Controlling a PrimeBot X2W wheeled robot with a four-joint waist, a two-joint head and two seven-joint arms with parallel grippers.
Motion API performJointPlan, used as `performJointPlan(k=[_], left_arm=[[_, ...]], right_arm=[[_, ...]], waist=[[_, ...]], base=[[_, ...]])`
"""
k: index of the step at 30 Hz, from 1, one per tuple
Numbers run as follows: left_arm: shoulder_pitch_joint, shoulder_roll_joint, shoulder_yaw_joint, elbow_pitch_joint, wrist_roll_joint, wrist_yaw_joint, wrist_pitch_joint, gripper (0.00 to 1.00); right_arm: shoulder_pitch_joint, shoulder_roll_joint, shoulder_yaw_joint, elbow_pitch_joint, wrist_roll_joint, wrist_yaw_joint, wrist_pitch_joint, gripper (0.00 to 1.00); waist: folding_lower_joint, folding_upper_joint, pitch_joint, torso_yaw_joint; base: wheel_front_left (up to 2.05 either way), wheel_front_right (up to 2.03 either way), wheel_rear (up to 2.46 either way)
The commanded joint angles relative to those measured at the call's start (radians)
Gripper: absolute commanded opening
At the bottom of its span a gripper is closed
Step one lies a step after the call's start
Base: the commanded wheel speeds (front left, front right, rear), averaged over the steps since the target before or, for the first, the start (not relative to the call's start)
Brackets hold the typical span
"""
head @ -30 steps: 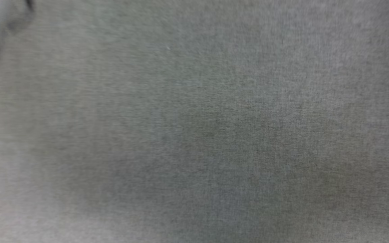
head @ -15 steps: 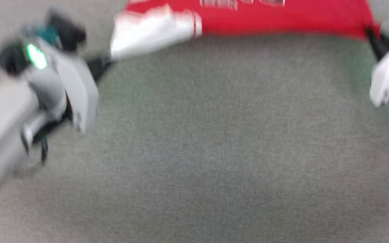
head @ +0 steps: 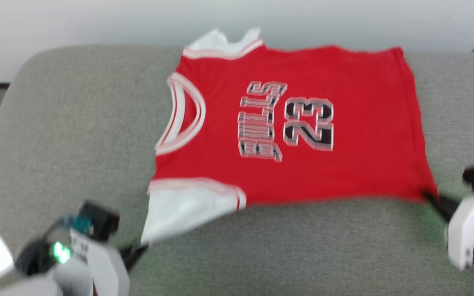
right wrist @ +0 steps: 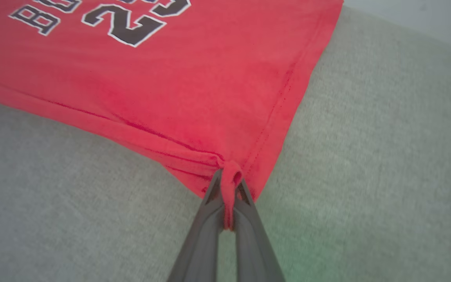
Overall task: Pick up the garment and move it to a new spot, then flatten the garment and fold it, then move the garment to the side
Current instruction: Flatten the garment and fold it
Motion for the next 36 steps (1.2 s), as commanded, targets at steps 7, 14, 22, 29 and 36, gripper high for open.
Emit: performJointPlan(k=[7,14,22,29,36], left_arm=[[0.213,0.057,-0.013,-0.12,-0.096,0.124,-0.01,0.0],[0.345,0.064,-0.016,-0.185,-0.154,0.188,-0.019,0.0],[0.275,0.107,0.007,-0.233,-0.1,0.209,0.022,0.0],[0.112,0.166,0.067,-0.242,0.009,0.174,0.095,0.0],[-0.055,0.108,0.123,-0.11,0.081,0.049,0.153,0.0]], right_arm=[[0.265,-0.047,-0.084,-0.161,0.053,-0.001,0.108,0.0],[0.433,-0.039,-0.182,-0.273,0.035,-0.001,0.19,0.0],[0.464,0.01,-0.284,-0.362,-0.002,-0.001,0.258,0.0],[0.384,0.057,-0.347,-0.422,-0.059,-0.001,0.315,0.0],[0.242,0.101,-0.352,-0.38,-0.099,-0.001,0.362,0.0]], waist=[[0.0,0.0,-0.038,-0.02],[0.0,0.0,-0.032,-0.024],[0.0,0.0,-0.01,-0.039],[0.0,0.0,0.01,-0.07],[0.0,0.0,0.045,-0.09]], base=[[0.0,0.0,0.0],[0.0,0.0,0.0],[0.0,0.0,0.0],[0.0,0.0,0.0],[0.0,0.0,0.0]])
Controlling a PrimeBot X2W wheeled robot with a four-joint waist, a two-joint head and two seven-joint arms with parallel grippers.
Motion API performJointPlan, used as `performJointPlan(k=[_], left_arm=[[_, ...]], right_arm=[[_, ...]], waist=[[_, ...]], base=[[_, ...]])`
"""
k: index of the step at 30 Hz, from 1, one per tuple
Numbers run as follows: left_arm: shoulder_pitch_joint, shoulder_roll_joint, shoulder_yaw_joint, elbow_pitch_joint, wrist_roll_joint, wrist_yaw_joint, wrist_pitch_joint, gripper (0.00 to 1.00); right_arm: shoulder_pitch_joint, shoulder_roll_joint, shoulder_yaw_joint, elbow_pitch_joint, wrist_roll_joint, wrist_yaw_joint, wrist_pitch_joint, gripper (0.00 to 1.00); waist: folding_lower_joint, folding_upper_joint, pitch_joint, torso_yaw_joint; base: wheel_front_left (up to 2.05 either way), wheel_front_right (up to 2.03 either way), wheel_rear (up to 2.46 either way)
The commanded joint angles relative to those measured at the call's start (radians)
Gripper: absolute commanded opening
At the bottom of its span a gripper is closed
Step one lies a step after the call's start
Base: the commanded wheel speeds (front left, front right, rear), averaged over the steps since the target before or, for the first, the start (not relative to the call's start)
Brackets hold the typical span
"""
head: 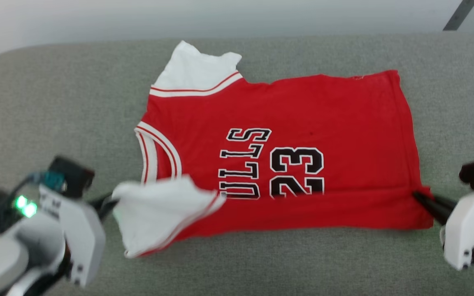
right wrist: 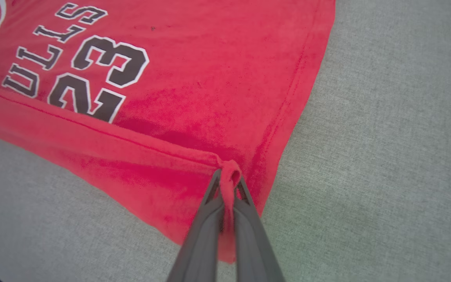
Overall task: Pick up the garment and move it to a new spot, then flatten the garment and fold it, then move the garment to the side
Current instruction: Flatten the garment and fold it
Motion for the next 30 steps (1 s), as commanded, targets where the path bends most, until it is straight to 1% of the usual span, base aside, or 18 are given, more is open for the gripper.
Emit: performJointPlan(k=[1,6,9,13,16,17,19,21,22,25,26,27,30], left_arm=[[-0.033,-0.028,0.007,0.033,0.014,-0.029,0.01,0.0],[-0.117,-0.131,0.003,0.202,0.031,-0.138,0.043,0.0],[-0.148,-0.189,-0.007,0.298,0.029,-0.19,0.068,0.0],[-0.169,-0.256,-0.02,0.407,0.008,-0.242,0.093,0.0],[-0.172,-0.293,-0.026,0.484,-0.012,-0.268,0.111,0.0],[-0.173,-0.303,-0.027,0.507,-0.019,-0.275,0.115,0.01],[-0.17,-0.323,-0.032,0.549,-0.036,-0.288,0.129,0.05],[-0.169,-0.336,-0.032,0.581,-0.051,-0.301,0.139,0.16],[-0.169,-0.342,-0.03,0.597,-0.058,-0.304,0.142,0.24],[-0.165,-0.357,-0.024,0.633,-0.079,-0.309,0.143,0.51],[-0.162,-0.362,-0.018,0.64,-0.089,-0.31,0.138,0.88],[-0.16,-0.365,-0.01,0.647,-0.099,-0.309,0.133,1.0],[-0.159,-0.371,0.001,0.656,-0.113,-0.308,0.125,1.0]], right_arm=[[-0.034,0.005,0.005,0.021,-0.004,-0.001,0.004,0.0],[-0.141,0.028,0.042,0.116,-0.019,-0.001,0.011,0.0],[-0.19,0.04,0.071,0.17,-0.025,-0.001,0.031,0.0],[-0.24,0.052,0.103,0.228,-0.023,-0.001,0.053,0.0],[-0.267,0.06,0.126,0.263,-0.014,-0.001,0.054,0.0],[-0.275,0.062,0.133,0.272,-0.011,-0.001,0.053,0.0],[-0.287,0.065,0.148,0.29,-0.008,-0.001,0.053,0.0],[-0.298,0.067,0.16,0.303,-0.003,-0.001,0.049,0.0],[-0.304,0.068,0.165,0.31,0.0,-0.001,0.047,0.0],[-0.319,0.071,0.179,0.329,0.004,-0.001,0.046,0.0],[-0.323,0.072,0.182,0.336,0.006,-0.001,0.048,0.09],[-0.327,0.073,0.185,0.343,0.009,-0.001,0.05,0.19],[-0.341,0.074,0.192,0.364,0.015,-0.001,0.051,0.33]], waist=[[0.0,0.0,0.019,-0.006],[0.0,0.0,0.046,-0.009],[0.0,0.0,0.061,-0.01],[0.0,0.0,0.08,-0.013],[0.0,0.0,0.09,-0.015],[0.0,0.0,0.094,-0.016],[0.0,0.0,0.098,-0.016],[0.0,0.0,0.1,-0.017],[0.0,0.0,0.101,-0.017],[0.0,0.0,0.097,-0.015],[0.0,0.0,0.093,-0.013],[0.0,0.0,0.09,-0.012],[0.0,0.0,0.075,-0.007]], base=[[0.0,0.0,0.0],[0.0,0.0,0.0],[0.0,0.0,0.0],[0.0,0.0,0.0],[0.0,0.0,0.0],[0.0,0.0,0.0],[0.0,0.0,0.0],[0.0,0.0,0.0],[0.0,0.0,0.0],[0.0,0.0,0.0],[0.0,0.0,0.0],[0.0,0.0,0.0],[0.0,0.0,0.0]])
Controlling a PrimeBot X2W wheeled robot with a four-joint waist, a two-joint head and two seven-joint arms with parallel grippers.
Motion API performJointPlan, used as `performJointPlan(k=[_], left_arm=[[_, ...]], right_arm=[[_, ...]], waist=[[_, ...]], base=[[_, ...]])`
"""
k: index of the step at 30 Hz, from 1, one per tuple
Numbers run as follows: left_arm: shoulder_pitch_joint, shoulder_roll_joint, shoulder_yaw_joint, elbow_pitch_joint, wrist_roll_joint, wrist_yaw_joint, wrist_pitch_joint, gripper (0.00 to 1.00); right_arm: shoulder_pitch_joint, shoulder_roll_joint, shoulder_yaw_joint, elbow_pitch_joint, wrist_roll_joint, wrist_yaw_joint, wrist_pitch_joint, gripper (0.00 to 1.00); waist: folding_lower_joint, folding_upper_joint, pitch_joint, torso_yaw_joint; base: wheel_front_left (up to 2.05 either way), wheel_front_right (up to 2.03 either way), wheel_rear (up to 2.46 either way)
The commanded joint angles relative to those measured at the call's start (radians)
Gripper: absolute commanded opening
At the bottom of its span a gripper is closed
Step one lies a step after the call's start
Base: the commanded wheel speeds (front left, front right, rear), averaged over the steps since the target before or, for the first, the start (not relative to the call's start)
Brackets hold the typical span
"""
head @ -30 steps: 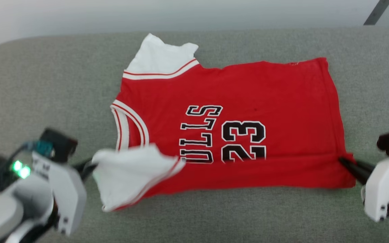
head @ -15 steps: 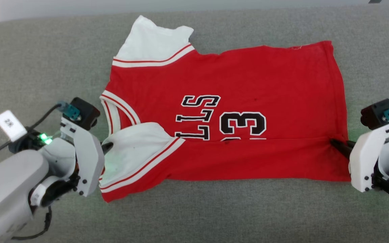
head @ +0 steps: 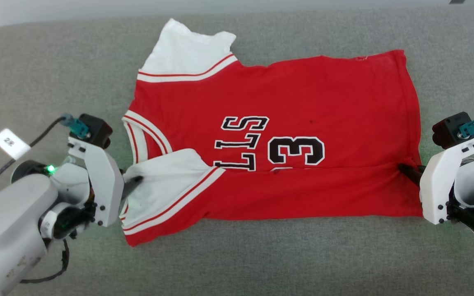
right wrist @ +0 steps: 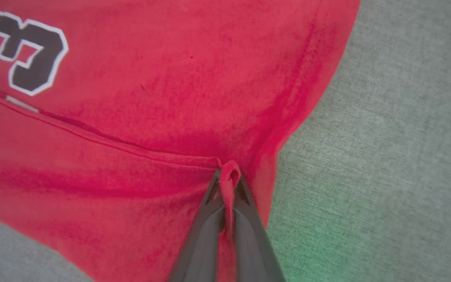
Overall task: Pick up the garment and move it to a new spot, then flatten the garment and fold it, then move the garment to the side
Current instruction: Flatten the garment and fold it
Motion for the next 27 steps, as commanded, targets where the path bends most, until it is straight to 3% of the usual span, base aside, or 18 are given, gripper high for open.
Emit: performJointPlan(k=[1,4,5,6,18,20,27], left_arm=[[0.004,-0.001,0.008,0.002,-0.004,0.004,-0.013,1.0],[0.002,0.013,0.019,-0.002,-0.003,0.015,-0.03,1.0],[0.004,0.017,0.027,-0.008,-0.007,0.019,-0.037,1.0],[0.007,0.023,0.03,-0.015,-0.009,0.024,-0.043,1.0],[0.095,0.145,0.054,-0.238,-0.053,0.141,-0.064,1.0],[0.141,0.174,0.048,-0.309,-0.069,0.188,-0.064,1.0],[0.225,0.21,0.03,-0.387,-0.092,0.252,-0.085,1.0]], right_arm=[[-0.004,0.005,0.007,0.022,0.014,-0.001,0.002,0.36],[-0.015,0.011,0.013,0.033,0.013,-0.001,-0.008,0.57],[-0.02,0.013,0.012,0.036,0.011,-0.001,-0.014,0.82],[-0.022,0.014,0.012,0.038,0.011,-0.001,-0.019,1.0],[-0.01,0.021,-0.068,-0.007,-0.049,-0.001,-0.188,1.0],[0.016,0.037,-0.125,-0.038,-0.087,-0.001,-0.265,1.0],[0.09,0.083,-0.243,-0.15,-0.183,-0.001,-0.388,1.0]], waist=[[0.0,0.0,-0.015,0.007],[0.0,0.0,-0.031,0.01],[0.0,0.0,-0.037,0.012],[0.0,0.0,-0.044,0.014],[0.0,0.0,-0.084,0.016],[0.0,0.0,-0.086,0.011],[0.0,0.0,-0.08,-0.005]], base=[[0.0,0.0,0.0],[0.0,0.0,0.0],[0.0,0.0,0.0],[0.0,0.0,0.0],[0.0,0.0,0.0],[0.0,0.0,0.0],[0.0,0.0,0.0]])
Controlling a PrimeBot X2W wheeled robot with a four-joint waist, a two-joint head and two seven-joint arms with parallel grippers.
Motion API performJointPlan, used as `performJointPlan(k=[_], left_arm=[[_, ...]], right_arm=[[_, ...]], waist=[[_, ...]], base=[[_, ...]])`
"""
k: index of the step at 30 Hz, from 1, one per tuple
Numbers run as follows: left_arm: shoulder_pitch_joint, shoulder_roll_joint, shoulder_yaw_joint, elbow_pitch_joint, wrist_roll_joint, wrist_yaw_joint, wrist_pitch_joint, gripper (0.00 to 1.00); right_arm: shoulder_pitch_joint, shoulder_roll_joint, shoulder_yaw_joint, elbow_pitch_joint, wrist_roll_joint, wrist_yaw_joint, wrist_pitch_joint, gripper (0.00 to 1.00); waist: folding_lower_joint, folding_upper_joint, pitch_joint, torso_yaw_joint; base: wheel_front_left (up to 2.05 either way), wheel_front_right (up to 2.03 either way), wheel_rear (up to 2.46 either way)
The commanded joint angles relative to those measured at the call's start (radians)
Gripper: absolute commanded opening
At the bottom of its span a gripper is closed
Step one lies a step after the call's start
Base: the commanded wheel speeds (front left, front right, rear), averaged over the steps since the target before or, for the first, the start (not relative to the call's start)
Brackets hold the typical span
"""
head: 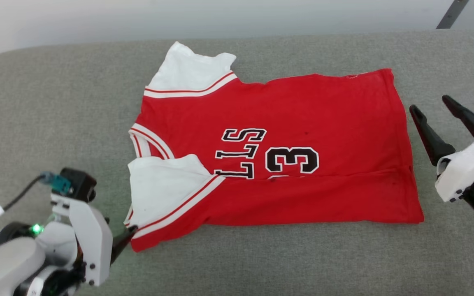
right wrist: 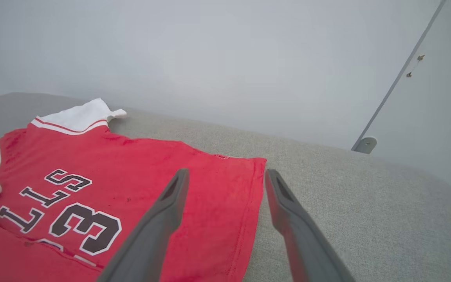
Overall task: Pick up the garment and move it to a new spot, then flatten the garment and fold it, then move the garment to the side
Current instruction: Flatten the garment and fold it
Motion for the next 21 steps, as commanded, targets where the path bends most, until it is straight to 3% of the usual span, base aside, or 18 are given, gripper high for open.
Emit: performJointPlan(k=[1,6,12,20,21], left_arm=[[0.017,0.006,-0.002,-0.003,-0.005,0.008,-0.007,1.0],[0.049,0.0,-0.009,0.01,-0.011,0.014,-0.028,1.0],[0.054,-0.032,-0.014,0.061,-0.019,-0.008,-0.034,1.0],[0.051,-0.111,-0.024,0.18,-0.047,-0.051,-0.014,1.0],[0.048,-0.12,-0.027,0.195,-0.043,-0.061,-0.014,0.94]], right_arm=[[0.023,0.013,-0.021,-0.019,-0.016,-0.001,-0.016,1.0],[0.112,0.07,-0.116,-0.139,-0.087,-0.001,-0.051,1.0],[0.216,0.138,-0.212,-0.271,-0.139,-0.001,-0.04,1.0],[0.36,0.225,-0.285,-0.394,-0.173,-0.001,0.023,1.0],[0.376,0.232,-0.284,-0.4,-0.166,-0.001,0.033,1.0]], waist=[[0.0,0.0,0.004,-0.007],[0.0,0.0,0.013,-0.021],[0.0,0.0,0.022,-0.035],[0.0,0.0,0.041,-0.05],[0.0,0.0,0.043,-0.052]], base=[[0.0,0.0,0.0],[0.0,0.0,0.0],[0.0,0.0,0.0],[0.0,0.0,0.0],[0.0,0.0,0.0]])
